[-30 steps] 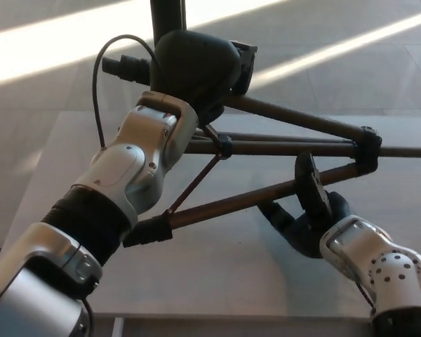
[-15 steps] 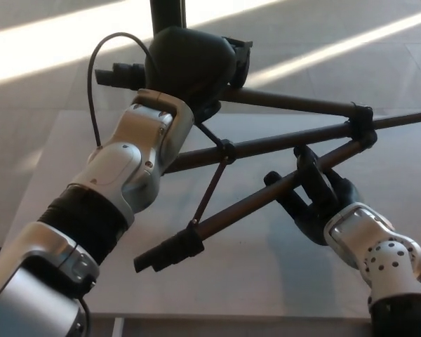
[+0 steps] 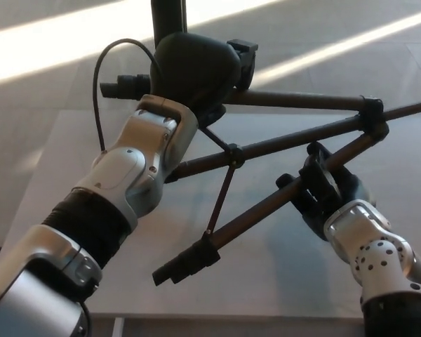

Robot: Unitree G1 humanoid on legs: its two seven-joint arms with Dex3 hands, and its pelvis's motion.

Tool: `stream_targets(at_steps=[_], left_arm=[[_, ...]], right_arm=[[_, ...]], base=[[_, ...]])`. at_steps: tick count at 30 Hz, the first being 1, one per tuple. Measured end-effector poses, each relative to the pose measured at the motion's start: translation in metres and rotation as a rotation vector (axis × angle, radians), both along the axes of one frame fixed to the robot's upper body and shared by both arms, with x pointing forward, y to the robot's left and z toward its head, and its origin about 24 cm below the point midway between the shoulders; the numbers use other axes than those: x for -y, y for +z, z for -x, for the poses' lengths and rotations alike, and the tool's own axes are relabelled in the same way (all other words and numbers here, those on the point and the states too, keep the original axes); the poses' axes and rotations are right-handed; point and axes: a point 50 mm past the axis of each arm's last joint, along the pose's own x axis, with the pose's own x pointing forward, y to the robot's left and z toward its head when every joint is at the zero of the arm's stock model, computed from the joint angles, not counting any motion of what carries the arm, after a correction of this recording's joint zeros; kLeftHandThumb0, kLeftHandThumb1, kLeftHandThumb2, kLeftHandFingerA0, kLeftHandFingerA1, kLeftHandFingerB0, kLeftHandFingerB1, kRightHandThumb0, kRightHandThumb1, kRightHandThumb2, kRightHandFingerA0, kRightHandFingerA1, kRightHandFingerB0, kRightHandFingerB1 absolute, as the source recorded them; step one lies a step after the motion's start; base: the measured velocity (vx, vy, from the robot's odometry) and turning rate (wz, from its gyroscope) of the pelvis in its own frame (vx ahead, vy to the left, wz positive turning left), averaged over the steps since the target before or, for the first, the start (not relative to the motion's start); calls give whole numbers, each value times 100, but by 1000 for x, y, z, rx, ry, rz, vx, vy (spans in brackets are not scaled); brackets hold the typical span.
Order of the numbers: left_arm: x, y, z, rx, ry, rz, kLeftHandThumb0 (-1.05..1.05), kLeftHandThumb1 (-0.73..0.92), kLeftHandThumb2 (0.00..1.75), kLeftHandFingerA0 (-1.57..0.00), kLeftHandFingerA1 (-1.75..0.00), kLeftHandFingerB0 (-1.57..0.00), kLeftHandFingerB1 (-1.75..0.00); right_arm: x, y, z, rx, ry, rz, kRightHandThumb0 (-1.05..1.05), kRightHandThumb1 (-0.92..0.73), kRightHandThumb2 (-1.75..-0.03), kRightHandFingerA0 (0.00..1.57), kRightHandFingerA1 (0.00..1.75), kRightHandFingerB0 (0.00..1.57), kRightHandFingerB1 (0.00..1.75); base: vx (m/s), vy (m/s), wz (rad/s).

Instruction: Use both hands of the robot to pick up the tripod lying in the middle of the desk and make it stand upright on the desk

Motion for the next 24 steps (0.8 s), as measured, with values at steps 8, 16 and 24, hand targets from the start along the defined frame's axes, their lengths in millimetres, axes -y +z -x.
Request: stream_targets(at_steps=[8, 16, 24], left_arm=[[-6, -1, -1, -9, 17, 35, -13, 52, 83, -85, -175, -67, -164], [-14, 3, -3, -4, 36, 109, -20, 48, 102, -118, -136, -97, -122], [-28, -2, -3, -18, 68, 199, -16, 46, 101, -116, -136, -97, -123]], right_arm=[[5, 11, -3, 57, -19, 176, -18, -48, -124, 99, 175, 87, 158], [13, 37, -10, 144, -15, 403, -19, -36, -139, 105, 175, 86, 160], [15, 72, -19, 259, -5, 604, -21, -35, -142, 100, 175, 82, 166]], base=[[0, 0, 0], [0, 0, 0], [0, 0, 0]])
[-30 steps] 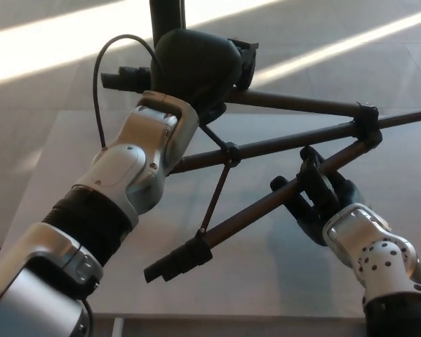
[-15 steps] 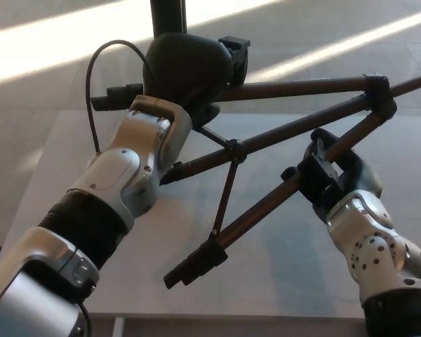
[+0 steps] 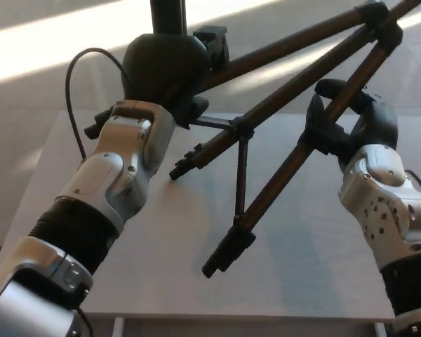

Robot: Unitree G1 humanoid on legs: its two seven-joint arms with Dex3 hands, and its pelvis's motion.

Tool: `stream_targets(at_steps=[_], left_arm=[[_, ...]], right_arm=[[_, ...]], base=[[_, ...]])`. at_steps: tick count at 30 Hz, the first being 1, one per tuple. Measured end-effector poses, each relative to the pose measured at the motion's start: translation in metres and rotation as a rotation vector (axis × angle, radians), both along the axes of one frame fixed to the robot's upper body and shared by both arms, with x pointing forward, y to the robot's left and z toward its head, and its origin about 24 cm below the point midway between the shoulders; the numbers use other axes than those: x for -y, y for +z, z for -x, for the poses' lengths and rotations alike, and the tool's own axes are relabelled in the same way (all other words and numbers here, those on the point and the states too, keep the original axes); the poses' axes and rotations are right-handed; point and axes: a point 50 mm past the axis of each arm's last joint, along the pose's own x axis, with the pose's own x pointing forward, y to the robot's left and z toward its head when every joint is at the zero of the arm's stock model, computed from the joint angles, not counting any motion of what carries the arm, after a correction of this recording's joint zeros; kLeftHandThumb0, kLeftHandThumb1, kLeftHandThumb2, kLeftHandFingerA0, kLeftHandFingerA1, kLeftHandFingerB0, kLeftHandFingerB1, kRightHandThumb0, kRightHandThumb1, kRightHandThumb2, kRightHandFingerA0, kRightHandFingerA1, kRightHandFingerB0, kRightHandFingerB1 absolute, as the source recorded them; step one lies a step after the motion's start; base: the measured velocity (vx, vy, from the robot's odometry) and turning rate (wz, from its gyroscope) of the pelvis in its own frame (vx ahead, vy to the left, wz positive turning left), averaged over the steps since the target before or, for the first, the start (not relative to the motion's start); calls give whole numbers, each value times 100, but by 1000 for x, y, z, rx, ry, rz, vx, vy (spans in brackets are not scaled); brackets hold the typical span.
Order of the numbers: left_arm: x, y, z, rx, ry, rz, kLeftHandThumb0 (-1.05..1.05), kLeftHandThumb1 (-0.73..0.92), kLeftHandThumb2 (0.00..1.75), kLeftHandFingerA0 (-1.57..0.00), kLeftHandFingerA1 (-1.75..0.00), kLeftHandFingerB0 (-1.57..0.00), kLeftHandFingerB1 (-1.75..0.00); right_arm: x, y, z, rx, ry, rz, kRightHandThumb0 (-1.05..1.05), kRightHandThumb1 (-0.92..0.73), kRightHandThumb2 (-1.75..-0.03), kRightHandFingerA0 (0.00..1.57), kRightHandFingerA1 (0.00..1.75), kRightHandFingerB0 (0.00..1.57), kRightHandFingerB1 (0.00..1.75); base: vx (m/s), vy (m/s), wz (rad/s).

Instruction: Use both hands of the robot to pick up the tripod lying in the middle of the desk and make it stand upright on the desk

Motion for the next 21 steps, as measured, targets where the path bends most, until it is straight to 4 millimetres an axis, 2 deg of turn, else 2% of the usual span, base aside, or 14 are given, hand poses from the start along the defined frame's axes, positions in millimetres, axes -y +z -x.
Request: stream_targets(at_steps=[1, 4, 6, 7, 8, 10, 12, 13, 14, 16, 17, 18, 19, 21], left_arm=[[-2, -1, 0, -3, 3, 15, -10, 53, 87, -85, -174, -77, -146], [-7, -5, 2, -8, 11, 72, -14, 59, 83, -85, -175, -75, -146], [-10, -8, 4, -12, 16, 115, -18, 64, 79, -82, -175, -64, -156], [-11, -9, 4, -13, 18, 134, -17, 66, 75, -83, -175, -73, -143], [-12, -10, 5, -15, 20, 154, -17, 65, 76, -85, -174, -76, -140], [-14, -15, 7, -22, 25, 192, -16, 62, 83, -86, -175, -76, -144], [-16, -19, 8, -32, 34, 234, -17, 62, 84, -84, -175, -73, -148], [-18, -22, 9, -38, 39, 252, -16, 63, 80, -82, -175, -72, -142], [-19, -25, 10, -45, 45, 274, -15, 61, 84, -84, -175, -71, -148], [-20, -31, 12, -57, 52, 307, -14, 63, 81, -85, -173, -76, -137], [-20, -34, 13, -64, 58, 324, -18, 53, 100, -117, -134, -91, -113], [-22, -39, 14, -74, 67, 343, -19, 52, 102, -117, -134, -93, -116], [-23, -42, 15, -81, 71, 352, -17, 65, 85, -89, -150, -76, -97], [-23, -50, 18, -98, 79, 387, -17, 65, 85, -89, -150, -78, -101]], right_arm=[[0, 4, -1, 15, 5, 32, -20, -38, -137, 95, 175, 79, 166], [-1, 13, -3, 48, 20, 112, -20, -38, -137, 95, 175, 82, 161], [-3, 20, -4, 70, 29, 167, -22, -39, -137, 96, 175, 83, 159], [-4, 23, -4, 79, 32, 190, -23, -38, -137, 94, 175, 82, 159], [-4, 26, -5, 89, 35, 214, -19, -41, -140, 95, 175, 80, 158], [-5, 32, -6, 109, 42, 264, -19, -40, -142, 95, 175, 81, 158], [-9, 38, -7, 128, 53, 317, -18, -39, -144, 95, 175, 80, 158], [-10, 40, -7, 137, 57, 341, -18, -37, -146, 96, 175, 82, 158], [-11, 43, -7, 146, 64, 368, -22, -37, -145, 98, 175, 84, 158], [-14, 46, -7, 161, 76, 406, -22, -38, -143, 99, 175, 86, 158], [-16, 47, -7, 171, 84, 431, -24, -40, -144, 103, 175, 88, 158], [-19, 50, -7, 185, 94, 457, -23, -38, -146, 102, 175, 89, 158], [-20, 51, -7, 193, 100, 473, -24, -37, -148, 102, 175, 88, 159], [-24, 53, -7, 214, 116, 510, -26, -36, -148, 102, 175, 89, 159]], base=[[0, 0, 0], [0, 0, 0], [0, 0, 0], [0, 0, 0], [0, 0, 0], [0, 0, 0], [0, 0, 0], [0, 0, 0], [0, 0, 0], [0, 0, 0], [0, 0, 0], [0, 0, 0], [0, 0, 0], [0, 0, 0]])
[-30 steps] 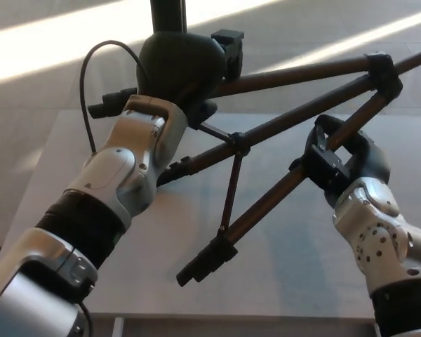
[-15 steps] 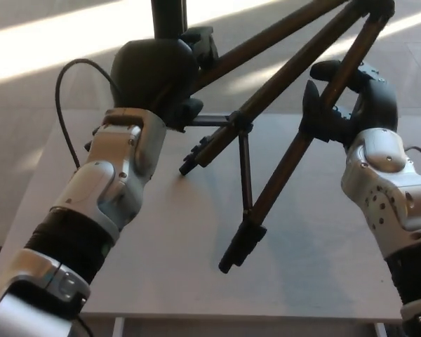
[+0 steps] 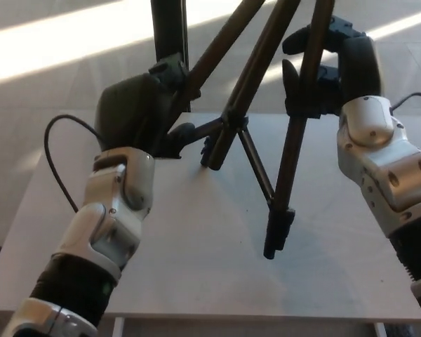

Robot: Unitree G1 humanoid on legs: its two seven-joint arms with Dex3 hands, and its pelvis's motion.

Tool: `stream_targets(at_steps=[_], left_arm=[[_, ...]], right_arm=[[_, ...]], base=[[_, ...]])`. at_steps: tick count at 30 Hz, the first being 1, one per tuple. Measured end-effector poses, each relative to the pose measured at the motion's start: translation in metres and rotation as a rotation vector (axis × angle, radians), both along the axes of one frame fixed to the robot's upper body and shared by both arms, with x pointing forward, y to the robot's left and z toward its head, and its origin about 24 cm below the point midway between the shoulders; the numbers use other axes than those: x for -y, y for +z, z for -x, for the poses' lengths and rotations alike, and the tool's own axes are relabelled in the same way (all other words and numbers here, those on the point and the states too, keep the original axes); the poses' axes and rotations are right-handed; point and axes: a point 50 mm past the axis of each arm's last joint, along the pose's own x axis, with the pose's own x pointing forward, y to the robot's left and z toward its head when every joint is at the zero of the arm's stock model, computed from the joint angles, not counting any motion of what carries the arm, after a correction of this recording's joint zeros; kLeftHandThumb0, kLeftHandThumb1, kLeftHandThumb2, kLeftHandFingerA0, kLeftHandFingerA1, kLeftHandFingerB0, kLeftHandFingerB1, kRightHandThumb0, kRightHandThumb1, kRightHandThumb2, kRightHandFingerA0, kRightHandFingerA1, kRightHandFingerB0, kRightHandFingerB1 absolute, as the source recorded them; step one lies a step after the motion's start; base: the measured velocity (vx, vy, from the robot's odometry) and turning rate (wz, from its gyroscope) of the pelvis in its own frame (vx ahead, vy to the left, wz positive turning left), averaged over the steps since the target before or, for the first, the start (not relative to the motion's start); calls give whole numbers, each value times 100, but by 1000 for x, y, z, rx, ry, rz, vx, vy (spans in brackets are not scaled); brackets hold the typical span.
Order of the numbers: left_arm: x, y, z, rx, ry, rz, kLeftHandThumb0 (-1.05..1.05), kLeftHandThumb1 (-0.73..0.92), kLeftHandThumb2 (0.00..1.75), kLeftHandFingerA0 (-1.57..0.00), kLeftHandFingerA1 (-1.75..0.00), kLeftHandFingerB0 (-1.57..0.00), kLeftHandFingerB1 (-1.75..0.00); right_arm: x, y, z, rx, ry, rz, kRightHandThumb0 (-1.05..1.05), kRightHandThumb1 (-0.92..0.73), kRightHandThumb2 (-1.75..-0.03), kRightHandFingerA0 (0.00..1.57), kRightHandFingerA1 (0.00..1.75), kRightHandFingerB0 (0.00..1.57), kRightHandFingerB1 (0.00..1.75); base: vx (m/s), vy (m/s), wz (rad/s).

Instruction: Use both hands of the robot to pick up the tripod lying in the middle of the desk and make it stand upright on the desk

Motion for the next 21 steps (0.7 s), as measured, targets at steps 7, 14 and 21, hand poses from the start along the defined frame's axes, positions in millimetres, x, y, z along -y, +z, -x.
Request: stream_targets(at_steps=[7, 14, 21], left_arm=[[-4, -18, 10, -20, 33, 118, -13, 59, 91, -80, -175, -64, -159], [-8, -32, 19, -36, 65, 195, -14, 59, 97, -84, -175, -69, -165], [-10, -44, 28, -62, 90, 240, -16, 63, 79, -86, -161, -73, -134]], right_arm=[[-11, 4, 3, 53, 55, 121, -20, -35, -135, 104, 162, 92, 144], [-22, 6, 7, 102, 112, 212, -16, -35, -141, 101, 168, 85, 154], [-26, 1, 13, 138, 155, 256, -19, -41, -144, 95, 175, 78, 157]], base=[[0, 0, 0], [0, 0, 0], [0, 0, 0]])
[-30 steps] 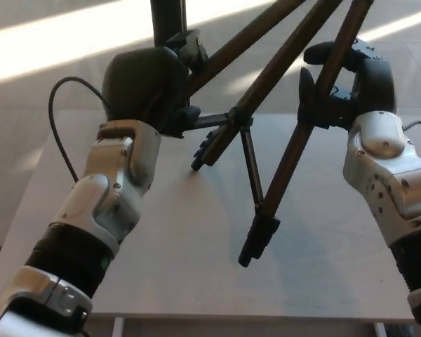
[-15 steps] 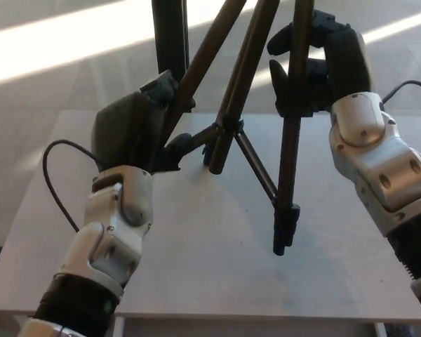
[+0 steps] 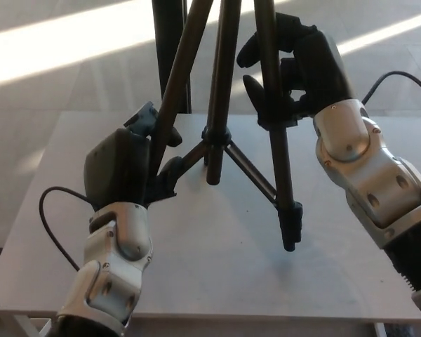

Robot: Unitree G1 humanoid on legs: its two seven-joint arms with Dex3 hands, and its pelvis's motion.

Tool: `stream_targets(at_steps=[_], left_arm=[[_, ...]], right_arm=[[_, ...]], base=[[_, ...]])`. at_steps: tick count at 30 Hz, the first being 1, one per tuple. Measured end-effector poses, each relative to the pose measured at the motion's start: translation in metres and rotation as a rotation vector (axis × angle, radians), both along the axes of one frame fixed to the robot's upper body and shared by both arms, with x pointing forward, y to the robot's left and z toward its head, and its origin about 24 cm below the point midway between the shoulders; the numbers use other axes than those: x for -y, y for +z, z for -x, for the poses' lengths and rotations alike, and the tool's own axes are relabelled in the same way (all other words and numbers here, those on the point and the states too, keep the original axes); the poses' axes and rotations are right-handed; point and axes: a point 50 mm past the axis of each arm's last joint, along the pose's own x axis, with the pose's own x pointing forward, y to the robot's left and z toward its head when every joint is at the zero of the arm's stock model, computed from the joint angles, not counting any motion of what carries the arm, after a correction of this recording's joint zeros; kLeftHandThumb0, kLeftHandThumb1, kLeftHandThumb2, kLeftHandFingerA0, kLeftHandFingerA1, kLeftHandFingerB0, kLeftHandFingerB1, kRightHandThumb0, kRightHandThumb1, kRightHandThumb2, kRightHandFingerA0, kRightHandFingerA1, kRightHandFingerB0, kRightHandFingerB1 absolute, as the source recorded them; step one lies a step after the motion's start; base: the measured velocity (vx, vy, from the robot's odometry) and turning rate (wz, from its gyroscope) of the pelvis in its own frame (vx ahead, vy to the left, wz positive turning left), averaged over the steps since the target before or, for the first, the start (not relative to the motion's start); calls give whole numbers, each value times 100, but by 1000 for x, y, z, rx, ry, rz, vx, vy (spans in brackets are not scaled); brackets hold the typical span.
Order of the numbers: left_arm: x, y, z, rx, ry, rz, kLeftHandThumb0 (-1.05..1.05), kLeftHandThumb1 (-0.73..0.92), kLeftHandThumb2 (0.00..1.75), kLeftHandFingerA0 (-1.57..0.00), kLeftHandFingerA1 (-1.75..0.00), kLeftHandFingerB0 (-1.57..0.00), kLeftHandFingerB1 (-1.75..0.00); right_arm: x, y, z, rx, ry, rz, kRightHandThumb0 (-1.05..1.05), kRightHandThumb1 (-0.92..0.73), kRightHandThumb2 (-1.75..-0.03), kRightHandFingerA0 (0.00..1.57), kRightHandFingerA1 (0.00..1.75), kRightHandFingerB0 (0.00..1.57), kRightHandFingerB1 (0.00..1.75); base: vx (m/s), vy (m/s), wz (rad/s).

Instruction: Use both hands of the robot to pick up the tripod lying in the middle of the desk and make it stand upright on the desk

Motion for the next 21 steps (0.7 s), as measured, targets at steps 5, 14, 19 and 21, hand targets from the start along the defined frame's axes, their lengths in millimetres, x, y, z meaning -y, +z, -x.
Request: stream_targets(at_steps=[5, 14, 19, 21], left_arm=[[-1, -10, 6, -40, 10, 7, -16, 64, 91, -88, -168, -76, -136], [-1, -11, 7, -70, 8, 9, -15, 64, 87, -82, -175, -64, -157], [-3, -13, 8, -82, 7, 4, -16, 51, 94, -111, -136, -90, -122], [-5, -14, 8, -91, 11, 3, -9, 59, 77, -77, -175, -66, -153]], right_arm=[[2, -9, 5, 22, 24, 18, -18, -37, -149, 94, 175, 79, 157], [7, -16, 7, 31, 35, -8, -17, -38, -136, 91, 175, 78, 164], [8, -28, 9, 2, 26, -24, -17, -43, -129, 90, 170, 82, 148], [8, -32, 10, -13, 25, -23, -15, -57, -108, 94, 156, 88, 99]], base=[[0, 0, 0], [0, 0, 0], [0, 0, 0], [0, 0, 0]])
